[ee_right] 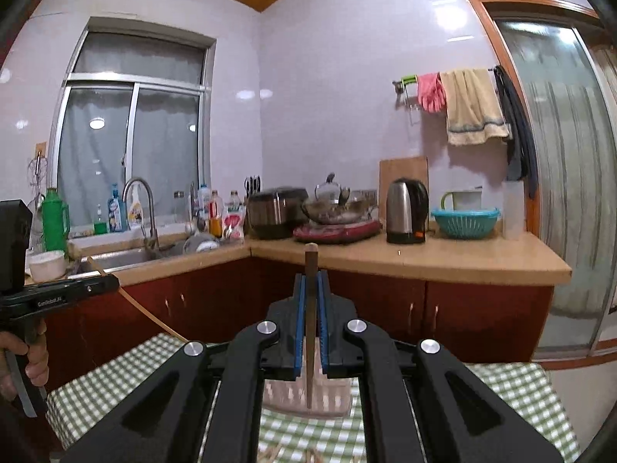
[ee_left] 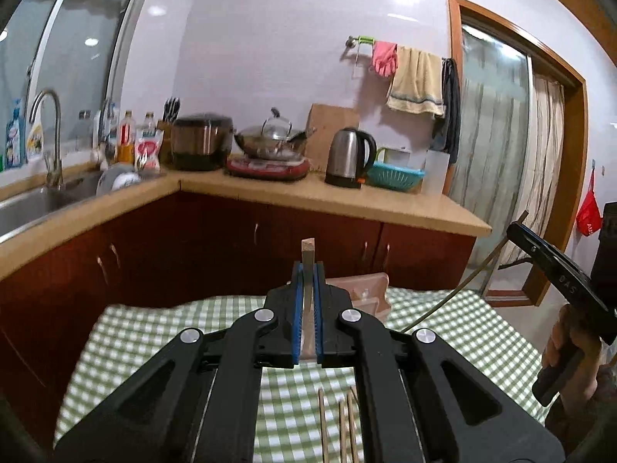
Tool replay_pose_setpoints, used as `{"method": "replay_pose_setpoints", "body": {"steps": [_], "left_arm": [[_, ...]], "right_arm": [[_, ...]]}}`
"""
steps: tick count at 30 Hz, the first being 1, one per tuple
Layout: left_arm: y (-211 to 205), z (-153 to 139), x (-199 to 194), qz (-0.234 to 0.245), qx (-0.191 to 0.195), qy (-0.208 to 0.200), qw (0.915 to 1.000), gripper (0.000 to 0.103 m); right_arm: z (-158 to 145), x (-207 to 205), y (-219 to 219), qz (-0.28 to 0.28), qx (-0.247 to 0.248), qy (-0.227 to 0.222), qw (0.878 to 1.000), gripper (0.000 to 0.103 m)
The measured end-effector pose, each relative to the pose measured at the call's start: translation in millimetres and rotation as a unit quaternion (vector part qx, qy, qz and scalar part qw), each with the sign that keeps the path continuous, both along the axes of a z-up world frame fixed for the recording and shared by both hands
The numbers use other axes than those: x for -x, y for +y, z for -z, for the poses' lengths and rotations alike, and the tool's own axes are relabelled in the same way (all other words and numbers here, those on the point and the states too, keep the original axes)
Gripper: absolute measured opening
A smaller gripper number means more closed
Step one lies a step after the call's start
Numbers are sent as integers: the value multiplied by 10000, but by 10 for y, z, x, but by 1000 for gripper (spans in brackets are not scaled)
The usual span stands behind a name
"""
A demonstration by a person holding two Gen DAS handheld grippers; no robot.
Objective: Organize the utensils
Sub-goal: 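Lift both held chopsticks and carry them over the beige caddy, then open both grippers to drop the chopsticks into the caddy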
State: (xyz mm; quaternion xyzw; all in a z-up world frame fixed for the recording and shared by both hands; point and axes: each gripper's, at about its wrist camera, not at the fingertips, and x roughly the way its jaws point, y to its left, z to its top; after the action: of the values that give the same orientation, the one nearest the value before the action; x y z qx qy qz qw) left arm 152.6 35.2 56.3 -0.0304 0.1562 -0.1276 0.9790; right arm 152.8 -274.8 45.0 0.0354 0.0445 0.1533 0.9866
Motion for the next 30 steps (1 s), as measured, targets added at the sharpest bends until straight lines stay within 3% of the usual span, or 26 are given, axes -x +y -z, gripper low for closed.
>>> {"method": "replay_pose_setpoints", "body": {"steps": [5, 8, 12, 21, 26, 28, 30], "left_arm": [[-67, -234, -237, -2, -30, -266, 9996, 5], [-115, -258, -430, 89, -14, -175, 9998, 5], [-193, -124, -711, 187, -49, 137, 9997, 5], [-237, 436, -1186, 106, -77, 749, 9971, 5], [-247, 495, -1281, 35, -150, 626, 9979, 6], [-237, 525, -1319, 16, -97, 670, 9977, 12], [-233, 567, -1341, -6, -106, 703, 9975, 26]], "right_arm": [[-158, -226, 4, 22, 5, -232, 9997, 7], [-184, -426, 1, 38, -5, -201, 9998, 7], [-82, -689, 8, 24, -7, 39, 10000, 7], [466, -1227, 32, 42, -83, 806, 9967, 7], [587, -1375, 34, 41, -124, 957, 9953, 7], [607, -1412, 36, 34, -129, 1000, 9949, 7], [633, -1432, 42, 57, -101, 1027, 9946, 7]]}}
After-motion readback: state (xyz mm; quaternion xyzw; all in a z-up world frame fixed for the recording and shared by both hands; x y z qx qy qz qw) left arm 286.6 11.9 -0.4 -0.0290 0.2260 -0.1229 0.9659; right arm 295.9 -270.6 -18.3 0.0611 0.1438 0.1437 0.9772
